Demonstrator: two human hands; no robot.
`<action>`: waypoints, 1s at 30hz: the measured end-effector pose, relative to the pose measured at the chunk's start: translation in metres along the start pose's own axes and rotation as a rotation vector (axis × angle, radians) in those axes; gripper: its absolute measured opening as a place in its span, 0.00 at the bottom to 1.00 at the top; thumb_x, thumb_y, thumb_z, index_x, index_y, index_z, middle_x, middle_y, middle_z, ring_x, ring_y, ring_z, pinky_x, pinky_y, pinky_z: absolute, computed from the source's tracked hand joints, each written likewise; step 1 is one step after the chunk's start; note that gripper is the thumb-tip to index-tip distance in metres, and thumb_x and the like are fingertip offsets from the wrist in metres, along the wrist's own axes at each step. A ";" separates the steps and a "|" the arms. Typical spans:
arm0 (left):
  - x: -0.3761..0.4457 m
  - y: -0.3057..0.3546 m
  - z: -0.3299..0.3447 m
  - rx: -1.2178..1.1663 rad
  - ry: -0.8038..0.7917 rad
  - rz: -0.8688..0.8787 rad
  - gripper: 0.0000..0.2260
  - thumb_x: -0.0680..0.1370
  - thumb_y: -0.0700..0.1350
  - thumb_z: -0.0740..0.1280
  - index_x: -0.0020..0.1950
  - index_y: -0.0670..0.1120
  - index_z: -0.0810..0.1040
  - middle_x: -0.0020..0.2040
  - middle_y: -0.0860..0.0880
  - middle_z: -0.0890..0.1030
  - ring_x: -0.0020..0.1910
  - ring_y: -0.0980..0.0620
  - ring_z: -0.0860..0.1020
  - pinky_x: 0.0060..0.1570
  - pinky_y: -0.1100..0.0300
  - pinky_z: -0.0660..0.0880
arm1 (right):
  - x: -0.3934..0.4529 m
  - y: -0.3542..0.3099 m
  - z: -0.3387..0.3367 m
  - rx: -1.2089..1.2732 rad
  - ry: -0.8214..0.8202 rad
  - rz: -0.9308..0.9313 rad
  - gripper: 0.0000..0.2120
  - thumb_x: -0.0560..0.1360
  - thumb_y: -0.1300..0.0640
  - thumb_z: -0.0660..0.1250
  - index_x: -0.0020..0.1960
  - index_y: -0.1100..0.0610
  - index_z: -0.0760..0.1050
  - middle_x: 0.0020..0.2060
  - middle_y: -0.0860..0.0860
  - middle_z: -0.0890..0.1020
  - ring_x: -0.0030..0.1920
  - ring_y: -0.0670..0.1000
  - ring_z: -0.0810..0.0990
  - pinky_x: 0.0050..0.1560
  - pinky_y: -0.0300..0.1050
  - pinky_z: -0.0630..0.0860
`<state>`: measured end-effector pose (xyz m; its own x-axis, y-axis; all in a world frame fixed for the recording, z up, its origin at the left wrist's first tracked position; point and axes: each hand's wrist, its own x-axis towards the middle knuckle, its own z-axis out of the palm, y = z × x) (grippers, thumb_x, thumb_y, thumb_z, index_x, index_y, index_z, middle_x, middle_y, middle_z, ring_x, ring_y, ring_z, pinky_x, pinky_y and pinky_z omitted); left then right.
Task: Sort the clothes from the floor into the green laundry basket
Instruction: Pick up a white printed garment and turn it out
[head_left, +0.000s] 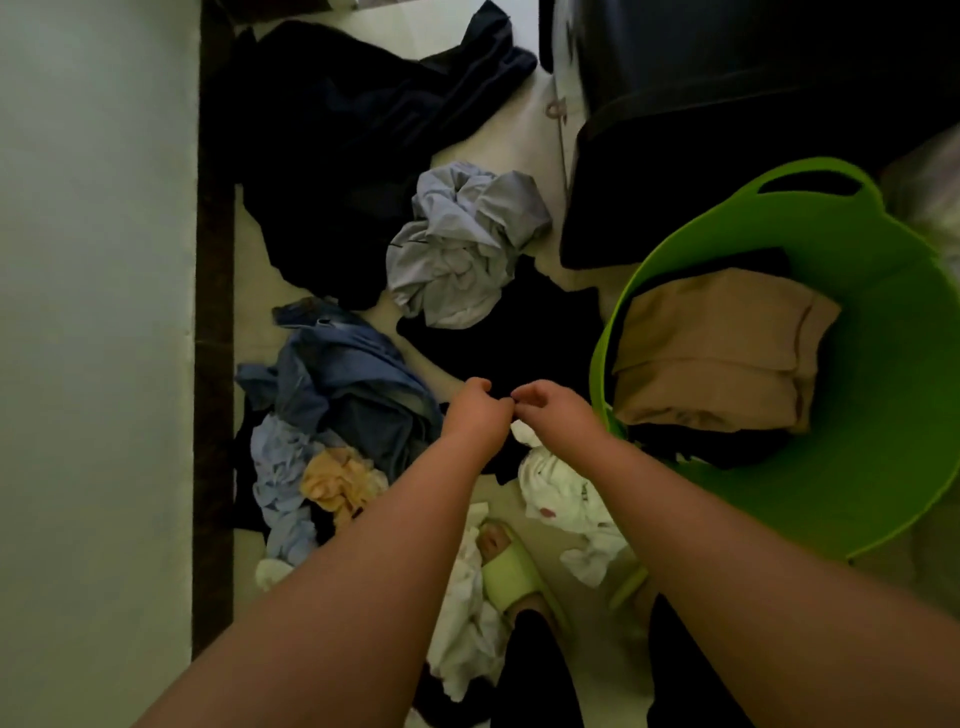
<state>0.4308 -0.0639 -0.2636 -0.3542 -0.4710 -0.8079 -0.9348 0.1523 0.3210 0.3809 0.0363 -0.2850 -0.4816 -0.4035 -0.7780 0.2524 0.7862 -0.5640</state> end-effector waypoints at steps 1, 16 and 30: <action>0.008 -0.015 0.003 0.012 -0.004 0.004 0.20 0.80 0.46 0.60 0.71 0.43 0.67 0.55 0.43 0.77 0.36 0.52 0.73 0.28 0.60 0.65 | 0.009 0.012 0.012 -0.004 -0.009 0.028 0.10 0.77 0.57 0.63 0.57 0.54 0.77 0.51 0.50 0.80 0.51 0.51 0.79 0.48 0.41 0.75; 0.156 -0.157 0.096 -0.008 -0.203 -0.133 0.21 0.79 0.46 0.63 0.72 0.43 0.66 0.59 0.42 0.76 0.58 0.42 0.76 0.58 0.50 0.76 | 0.138 0.211 0.135 0.004 -0.028 0.622 0.25 0.79 0.54 0.64 0.71 0.65 0.65 0.67 0.59 0.73 0.65 0.58 0.73 0.62 0.44 0.70; 0.099 -0.081 0.020 -0.651 -0.308 -0.480 0.40 0.75 0.72 0.45 0.74 0.43 0.63 0.67 0.37 0.73 0.61 0.35 0.74 0.52 0.41 0.75 | 0.087 -0.004 0.045 1.342 -0.159 0.145 0.08 0.80 0.57 0.60 0.50 0.59 0.77 0.40 0.55 0.84 0.42 0.51 0.83 0.40 0.45 0.82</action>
<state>0.4714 -0.1052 -0.3798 -0.0051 -0.0857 -0.9963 -0.8166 -0.5747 0.0536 0.3759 -0.0231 -0.3625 -0.3031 -0.4773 -0.8248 0.9518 -0.1946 -0.2371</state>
